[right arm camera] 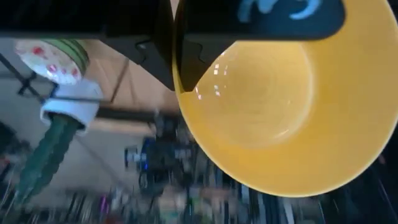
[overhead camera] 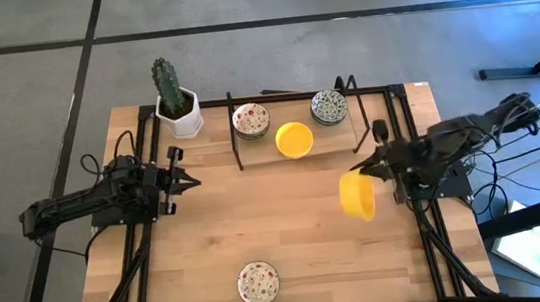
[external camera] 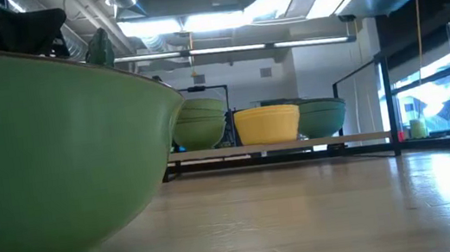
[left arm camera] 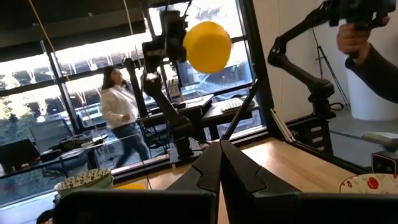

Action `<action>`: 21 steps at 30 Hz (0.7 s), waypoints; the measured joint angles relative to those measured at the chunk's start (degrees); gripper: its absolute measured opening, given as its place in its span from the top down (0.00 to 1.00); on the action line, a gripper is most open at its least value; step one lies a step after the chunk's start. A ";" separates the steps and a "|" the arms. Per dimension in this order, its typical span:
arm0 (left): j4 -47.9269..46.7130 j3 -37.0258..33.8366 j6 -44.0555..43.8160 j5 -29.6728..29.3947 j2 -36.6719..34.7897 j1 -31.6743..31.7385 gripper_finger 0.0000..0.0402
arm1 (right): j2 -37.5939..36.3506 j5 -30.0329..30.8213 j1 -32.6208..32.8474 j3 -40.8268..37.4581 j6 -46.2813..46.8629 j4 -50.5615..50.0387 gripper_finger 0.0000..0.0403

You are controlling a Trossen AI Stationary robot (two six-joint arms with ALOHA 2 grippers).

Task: Pick & Place Mini bowls
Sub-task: Stack the yellow bowl on the yellow bowl on the shelf

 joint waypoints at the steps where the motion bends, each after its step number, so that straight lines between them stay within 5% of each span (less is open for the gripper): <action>1: 0.00 0.00 0.32 -0.01 0.00 0.00 0.99 | -2.88 -0.03 -0.11 -4.16 0.00 4.50 0.98; 9: 0.14 0.00 0.59 -0.01 0.00 0.00 0.99 | -14.99 -0.35 -2.07 -29.68 2.22 29.83 0.98; 21: 0.26 0.00 0.61 -0.12 0.00 0.00 0.98 | -15.52 -0.33 -6.76 -45.33 -0.35 47.94 0.98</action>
